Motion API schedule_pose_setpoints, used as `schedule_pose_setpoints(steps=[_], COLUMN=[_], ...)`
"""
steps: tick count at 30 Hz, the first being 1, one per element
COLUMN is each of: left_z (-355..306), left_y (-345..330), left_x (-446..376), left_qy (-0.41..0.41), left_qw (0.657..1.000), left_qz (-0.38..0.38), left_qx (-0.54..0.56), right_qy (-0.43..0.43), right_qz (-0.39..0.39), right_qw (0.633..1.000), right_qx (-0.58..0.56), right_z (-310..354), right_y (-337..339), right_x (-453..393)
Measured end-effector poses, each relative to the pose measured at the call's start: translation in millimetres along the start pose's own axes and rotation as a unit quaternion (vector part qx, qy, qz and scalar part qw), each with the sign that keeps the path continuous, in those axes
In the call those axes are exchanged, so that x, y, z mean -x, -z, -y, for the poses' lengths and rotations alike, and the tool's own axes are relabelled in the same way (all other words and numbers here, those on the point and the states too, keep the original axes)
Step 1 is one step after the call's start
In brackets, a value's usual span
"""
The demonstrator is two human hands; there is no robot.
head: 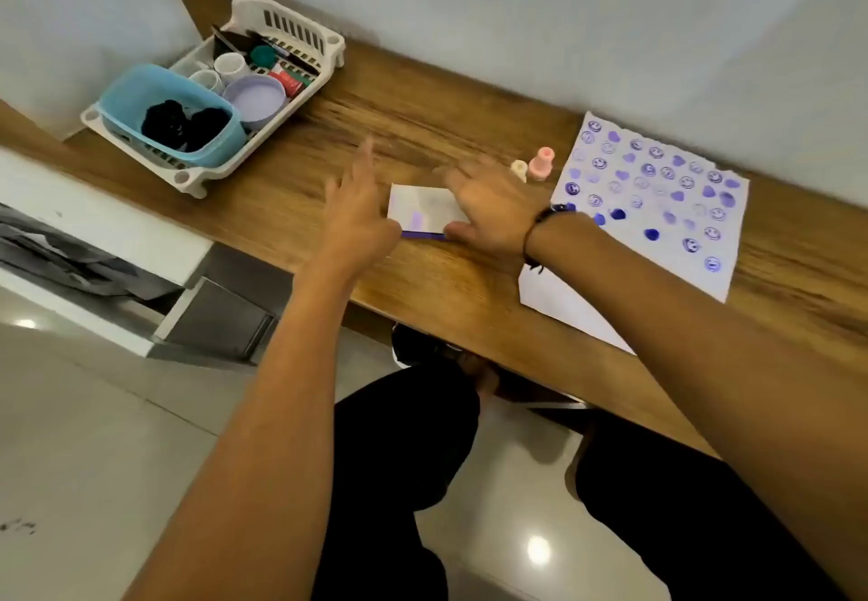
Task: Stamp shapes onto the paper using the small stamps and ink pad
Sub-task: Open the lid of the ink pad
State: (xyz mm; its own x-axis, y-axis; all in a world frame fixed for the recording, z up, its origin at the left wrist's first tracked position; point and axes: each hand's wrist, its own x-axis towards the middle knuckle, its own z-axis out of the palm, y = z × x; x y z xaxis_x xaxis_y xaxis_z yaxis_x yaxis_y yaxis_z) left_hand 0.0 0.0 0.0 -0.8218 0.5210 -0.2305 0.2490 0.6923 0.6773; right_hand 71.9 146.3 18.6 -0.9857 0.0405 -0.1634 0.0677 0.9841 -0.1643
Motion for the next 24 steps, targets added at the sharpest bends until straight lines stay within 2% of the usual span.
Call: schedule_pose_setpoints(steps=[3, 7, 15, 24], left_z=[9.4, 20.4, 26.6, 25.6], left_y=[0.7, -2.6, -4.5, -1.7], left_x=[-6.1, -17.5, -19.7, -25.9], left_qy=[-0.026, -0.051, -0.09, -0.101], left_qw=[0.997, 0.99, 0.988, 0.984], left_qz=[0.047, 0.1, 0.082, 0.111], left_qx=[-0.063, -0.08, -0.099, -0.099], right_qy=[-0.007, -0.005, 0.021, 0.016], right_qz=[0.094, 0.112, 0.098, 0.219], right_qw=[0.995, 0.991, 0.992, 0.976], right_qx=[0.042, 0.079, 0.083, -0.003], right_z=[8.9, 9.7, 10.1, 0.6], right_y=[-11.2, -17.6, -17.4, 27.7], right_x=[-23.6, -38.3, -45.5, -63.4])
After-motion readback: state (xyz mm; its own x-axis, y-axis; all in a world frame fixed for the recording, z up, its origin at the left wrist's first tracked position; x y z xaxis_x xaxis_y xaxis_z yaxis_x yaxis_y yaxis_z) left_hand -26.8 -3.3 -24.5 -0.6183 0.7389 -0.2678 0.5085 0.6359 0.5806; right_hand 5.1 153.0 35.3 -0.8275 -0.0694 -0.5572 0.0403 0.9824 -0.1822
